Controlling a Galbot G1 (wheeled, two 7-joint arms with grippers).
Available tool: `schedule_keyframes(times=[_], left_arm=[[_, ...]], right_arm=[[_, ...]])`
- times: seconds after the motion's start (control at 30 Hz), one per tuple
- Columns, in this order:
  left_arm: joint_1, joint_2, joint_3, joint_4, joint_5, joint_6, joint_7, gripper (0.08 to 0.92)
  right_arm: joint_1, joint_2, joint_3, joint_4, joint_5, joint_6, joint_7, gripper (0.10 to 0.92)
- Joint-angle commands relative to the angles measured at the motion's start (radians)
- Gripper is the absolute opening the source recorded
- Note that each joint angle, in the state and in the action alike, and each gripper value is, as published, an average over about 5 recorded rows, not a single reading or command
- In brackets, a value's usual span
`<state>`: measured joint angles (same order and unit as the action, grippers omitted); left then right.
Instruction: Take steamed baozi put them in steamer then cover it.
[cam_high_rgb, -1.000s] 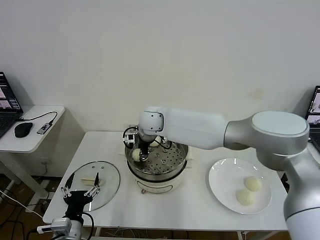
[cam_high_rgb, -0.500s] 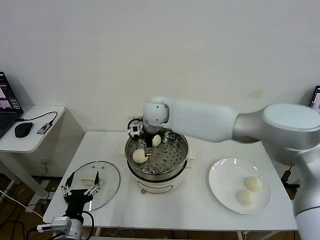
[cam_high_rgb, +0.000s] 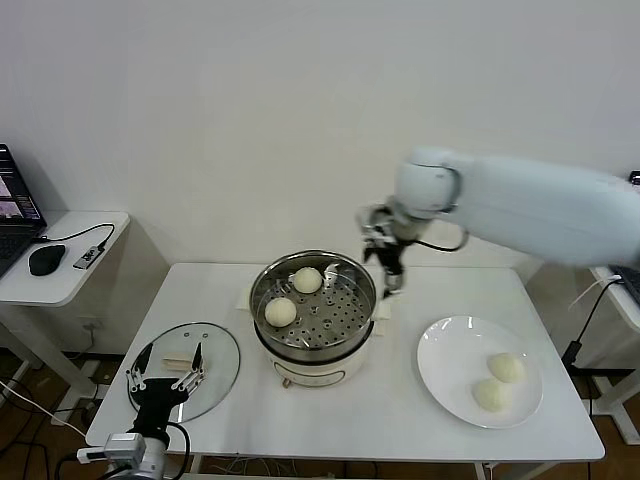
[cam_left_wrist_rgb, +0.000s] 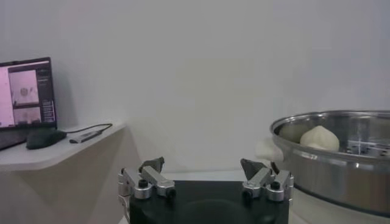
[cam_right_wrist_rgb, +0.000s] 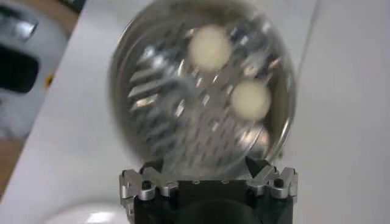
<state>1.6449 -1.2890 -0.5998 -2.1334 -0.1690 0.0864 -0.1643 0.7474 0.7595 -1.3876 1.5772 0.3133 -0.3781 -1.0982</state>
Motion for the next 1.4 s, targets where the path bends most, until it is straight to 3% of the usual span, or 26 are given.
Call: schedule_keyframes(times=[0.03, 0.33, 0.7, 1.4], left_arm=[[0.001, -0.001, 0.003, -0.001, 0.003, 0.000, 0.000, 0.823], [0.003, -0.009, 0.019, 0.021, 0.019, -0.003, -0.001, 0.823], [0.010, -0.018, 0.019, 0.026, 0.030, -0.001, -0.001, 0.823], [0.015, -0.022, 0.007, 0.024, 0.031, 0.000, 0.000, 0.823]], right_arm=[[-0.107, -0.406, 0.009, 0.184, -0.184, 0.096, -0.019, 0.823], [-0.543, -0.528, 0.324, 0.178, -0.345, 0.096, 0.013, 0.823], [-0.961, -0.493, 0.625, 0.102, -0.443, 0.090, 0.056, 0.823], [-1.073, -0.361, 0.729, 0.000, -0.479, 0.064, 0.108, 0.813]])
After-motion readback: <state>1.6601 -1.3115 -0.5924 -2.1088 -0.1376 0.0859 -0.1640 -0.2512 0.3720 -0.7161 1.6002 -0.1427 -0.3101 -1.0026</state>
